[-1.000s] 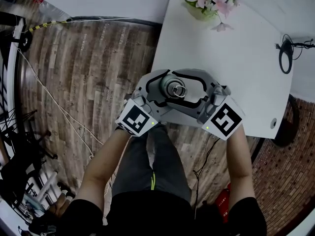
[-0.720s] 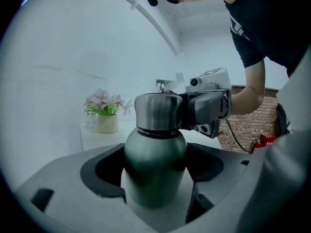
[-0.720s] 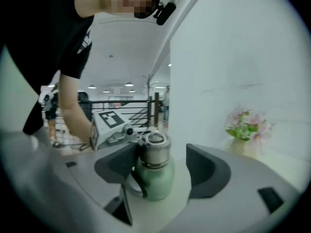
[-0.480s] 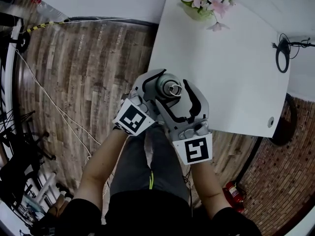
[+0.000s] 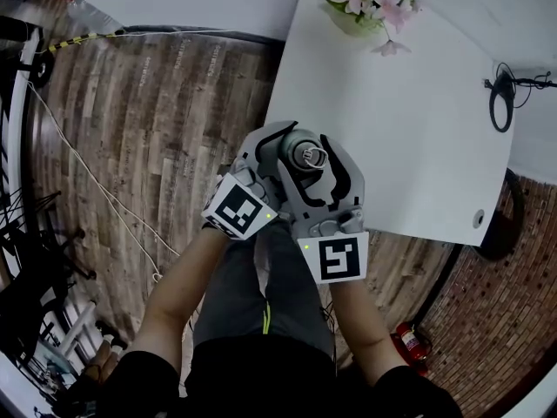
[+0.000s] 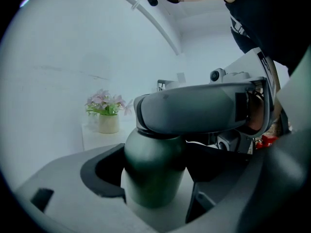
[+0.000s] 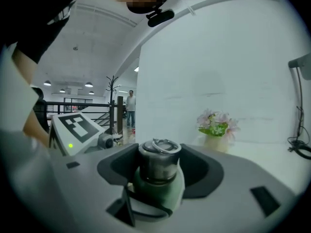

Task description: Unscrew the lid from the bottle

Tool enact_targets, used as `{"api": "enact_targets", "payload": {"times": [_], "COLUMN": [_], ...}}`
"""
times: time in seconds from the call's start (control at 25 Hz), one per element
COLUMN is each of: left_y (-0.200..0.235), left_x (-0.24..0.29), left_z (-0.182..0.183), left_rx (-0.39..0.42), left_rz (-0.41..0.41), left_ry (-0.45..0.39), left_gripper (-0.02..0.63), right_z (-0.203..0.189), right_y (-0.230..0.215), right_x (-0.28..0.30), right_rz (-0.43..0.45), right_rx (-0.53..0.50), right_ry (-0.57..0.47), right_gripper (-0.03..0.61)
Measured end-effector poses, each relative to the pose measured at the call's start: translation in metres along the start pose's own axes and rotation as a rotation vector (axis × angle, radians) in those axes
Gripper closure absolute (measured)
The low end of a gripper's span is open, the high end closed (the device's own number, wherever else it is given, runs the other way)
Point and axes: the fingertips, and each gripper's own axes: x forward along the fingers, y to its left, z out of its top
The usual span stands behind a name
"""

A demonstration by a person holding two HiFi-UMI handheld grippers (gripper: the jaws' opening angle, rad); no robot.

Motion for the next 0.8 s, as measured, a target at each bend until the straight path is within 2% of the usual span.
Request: {"api": "enact_targets", "payload": {"times": [0.12, 0.24, 0.44, 0.52, 0.6, 0.68, 0.8], "left_y": [0.000, 0.000, 0.000, 0.000, 0.000, 0.000, 0.000], "left_x": [0.000, 0.001, 0.001, 0.001, 0.000, -0.001, 0.000], "left_z": [0.000, 0.000, -0.001, 0.000, 0.000, -0.001, 0.000], "left_rx": [-0.001, -0.004, 0.001, 0.005, 0.004, 0.002, 0.004], "left_rz": [-0.001, -0.001, -0.003, -0.005, -0.004, -0.004, -0.006], "left_ry": [0.000, 0.000, 0.001, 0.001, 0.002, 0.001, 0.002], "left_gripper": [0.244, 0.244, 0.244, 0.244, 0.244, 0.244, 0.244], "right_z": [-0.001, -0.006, -0.010, -0.006, -0.001, 0.000, -0.002], "right_y": [0.003, 0.005, 0.010, 0.014, 0.020, 0.022, 0.020], "right_x": [0.000, -0.001, -0.004, -0.005, -0.004, -0.004, -0.004], "right_rz": [0.091, 0.220, 0.555, 0.713, 0.822, 0.844, 0.810], "right_rx": [-0.027, -0.046, 0.001, -0.059, -0.167, -0.204, -0.176], "right_ry": [0.010, 0.029, 0.099, 0.119, 0.102, 0.084, 0.086], "right_gripper": [0.311, 0.311, 0.311, 0.311, 0.311, 0.311, 0.311]}}
